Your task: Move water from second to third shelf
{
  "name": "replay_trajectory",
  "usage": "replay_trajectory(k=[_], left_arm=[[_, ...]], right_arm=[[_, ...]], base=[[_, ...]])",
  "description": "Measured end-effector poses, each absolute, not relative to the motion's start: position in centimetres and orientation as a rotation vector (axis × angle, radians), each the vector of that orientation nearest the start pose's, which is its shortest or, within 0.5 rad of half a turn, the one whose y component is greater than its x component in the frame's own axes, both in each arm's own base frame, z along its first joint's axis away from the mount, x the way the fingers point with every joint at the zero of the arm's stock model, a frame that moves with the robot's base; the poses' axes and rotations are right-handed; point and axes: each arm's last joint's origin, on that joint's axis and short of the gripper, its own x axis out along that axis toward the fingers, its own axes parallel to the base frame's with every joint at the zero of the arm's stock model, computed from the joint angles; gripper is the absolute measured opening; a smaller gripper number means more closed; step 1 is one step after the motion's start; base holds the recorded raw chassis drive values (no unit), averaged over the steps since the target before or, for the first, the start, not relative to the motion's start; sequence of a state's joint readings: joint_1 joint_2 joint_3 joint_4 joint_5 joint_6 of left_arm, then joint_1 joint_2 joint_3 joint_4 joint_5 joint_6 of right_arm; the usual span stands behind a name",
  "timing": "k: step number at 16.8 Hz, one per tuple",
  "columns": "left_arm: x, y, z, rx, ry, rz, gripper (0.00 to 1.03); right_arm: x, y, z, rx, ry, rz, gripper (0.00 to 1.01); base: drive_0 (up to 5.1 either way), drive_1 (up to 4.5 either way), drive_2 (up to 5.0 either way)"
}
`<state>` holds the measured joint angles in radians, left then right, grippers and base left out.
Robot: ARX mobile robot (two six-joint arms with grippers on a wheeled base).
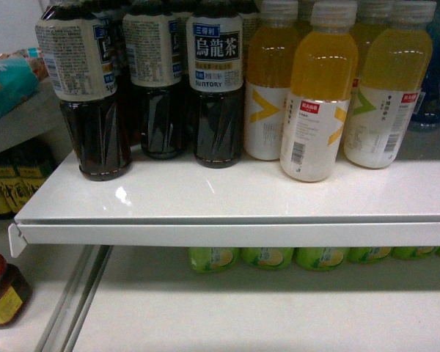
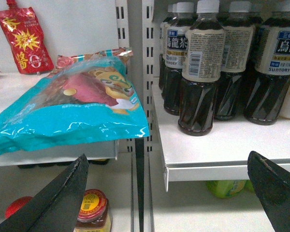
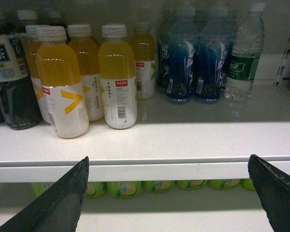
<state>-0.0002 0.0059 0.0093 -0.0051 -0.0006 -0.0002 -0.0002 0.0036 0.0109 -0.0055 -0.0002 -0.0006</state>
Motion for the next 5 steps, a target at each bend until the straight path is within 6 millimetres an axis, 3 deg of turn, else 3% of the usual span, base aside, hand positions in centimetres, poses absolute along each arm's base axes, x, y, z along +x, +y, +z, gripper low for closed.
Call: replay_trajectory(k=[5], left_arm=[[9.75,0.0,16.57,0.0,0.002,0.0,0.98]], right_arm=[[9.73,0.0,16.64,-0.001,-0.002,0.0,0.98]], base=[[0.0,0.0,0.0]])
